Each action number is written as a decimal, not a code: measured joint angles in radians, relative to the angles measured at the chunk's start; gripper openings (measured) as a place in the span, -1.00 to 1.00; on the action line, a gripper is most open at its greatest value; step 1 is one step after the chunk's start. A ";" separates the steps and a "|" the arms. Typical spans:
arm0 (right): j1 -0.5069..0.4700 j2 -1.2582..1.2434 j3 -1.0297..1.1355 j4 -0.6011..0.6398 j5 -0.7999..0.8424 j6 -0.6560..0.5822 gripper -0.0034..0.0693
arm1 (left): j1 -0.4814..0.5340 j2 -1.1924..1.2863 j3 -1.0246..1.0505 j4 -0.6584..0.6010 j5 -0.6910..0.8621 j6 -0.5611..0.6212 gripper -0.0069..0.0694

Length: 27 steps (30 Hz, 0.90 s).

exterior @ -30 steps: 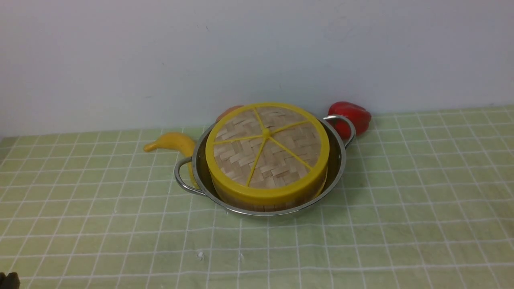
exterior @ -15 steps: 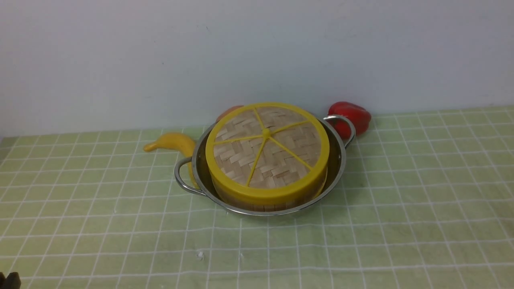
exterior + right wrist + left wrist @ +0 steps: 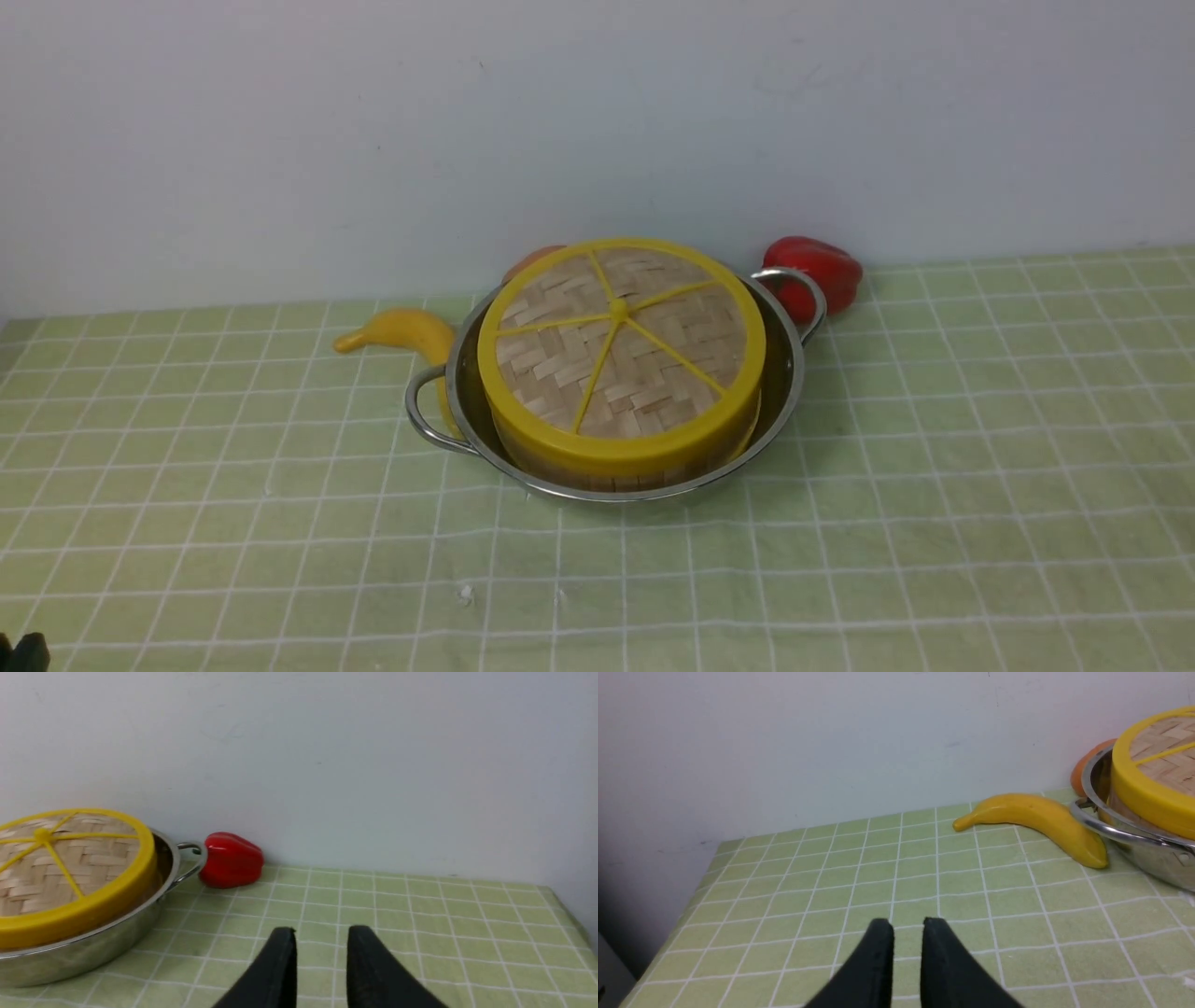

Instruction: Place the steamer in the pot on the green tablecloth, and put the lid on the steamer.

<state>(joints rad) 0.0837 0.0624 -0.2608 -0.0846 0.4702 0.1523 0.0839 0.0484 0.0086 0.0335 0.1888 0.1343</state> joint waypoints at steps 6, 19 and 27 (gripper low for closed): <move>-0.046 -0.059 0.142 0.000 -0.210 0.001 -0.35 | 0.000 -0.001 0.000 0.000 0.000 0.000 -0.57; -0.046 -0.059 0.243 0.000 -0.391 0.003 -0.26 | 0.000 -0.001 0.000 0.000 -0.002 0.000 -0.51; -0.046 -0.059 0.249 0.027 -0.357 -0.001 -0.25 | 0.000 -0.001 0.000 0.000 -0.002 0.000 -0.48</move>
<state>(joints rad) 0.0374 0.0032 -0.0113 -0.0576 0.1130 0.1513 0.0839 0.0474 0.0086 0.0335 0.1870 0.1343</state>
